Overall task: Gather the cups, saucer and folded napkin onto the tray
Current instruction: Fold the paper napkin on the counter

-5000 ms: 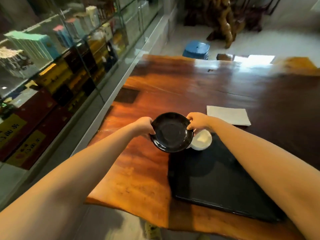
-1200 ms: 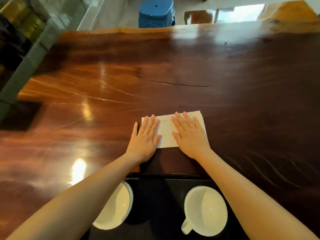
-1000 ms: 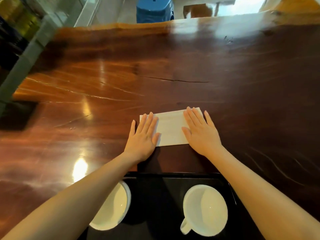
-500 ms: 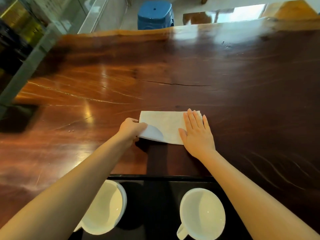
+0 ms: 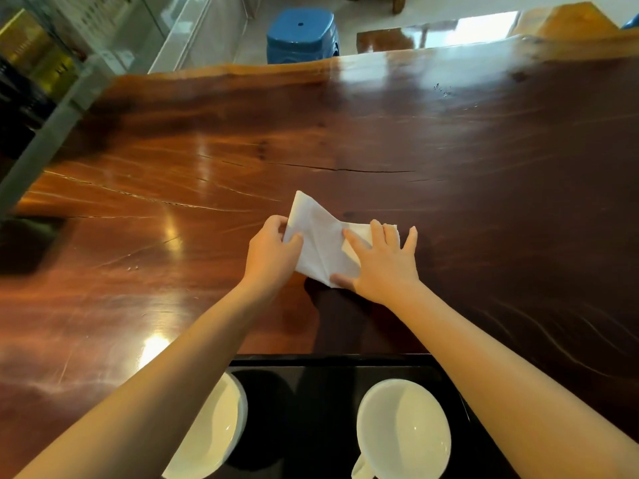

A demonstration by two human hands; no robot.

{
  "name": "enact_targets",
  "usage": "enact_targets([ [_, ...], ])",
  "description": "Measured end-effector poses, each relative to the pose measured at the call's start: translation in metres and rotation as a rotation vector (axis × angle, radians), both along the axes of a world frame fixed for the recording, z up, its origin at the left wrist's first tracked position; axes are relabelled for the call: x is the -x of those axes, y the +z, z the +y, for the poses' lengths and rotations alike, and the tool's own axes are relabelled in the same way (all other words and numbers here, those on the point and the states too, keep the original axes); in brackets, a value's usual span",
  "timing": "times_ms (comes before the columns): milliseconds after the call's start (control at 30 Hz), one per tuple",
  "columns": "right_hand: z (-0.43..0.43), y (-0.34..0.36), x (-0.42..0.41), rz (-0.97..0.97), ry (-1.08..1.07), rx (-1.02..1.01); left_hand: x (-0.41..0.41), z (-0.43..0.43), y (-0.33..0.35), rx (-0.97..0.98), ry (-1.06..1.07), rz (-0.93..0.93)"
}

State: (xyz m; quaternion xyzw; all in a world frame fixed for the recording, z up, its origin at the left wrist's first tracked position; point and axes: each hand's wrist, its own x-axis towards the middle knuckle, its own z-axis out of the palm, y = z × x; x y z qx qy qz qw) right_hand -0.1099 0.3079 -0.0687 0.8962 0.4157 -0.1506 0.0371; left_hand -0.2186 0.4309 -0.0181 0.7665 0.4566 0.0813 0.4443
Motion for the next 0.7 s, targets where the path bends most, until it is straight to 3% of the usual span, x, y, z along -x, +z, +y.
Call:
enact_targets([
  [367, 0.017, 0.006, 0.011, 0.031, -0.07, 0.047, -0.009, -0.015, 0.014, -0.078, 0.006, -0.079],
  [567, -0.021, 0.016, -0.02, 0.497, -0.102, -0.18, -0.02, -0.039, 0.013, -0.114, 0.056, -0.139],
  [700, -0.039, 0.013, -0.025, 0.461, -0.031, -0.165, -0.026, -0.063, 0.006, -0.096, 0.03, -0.173],
])
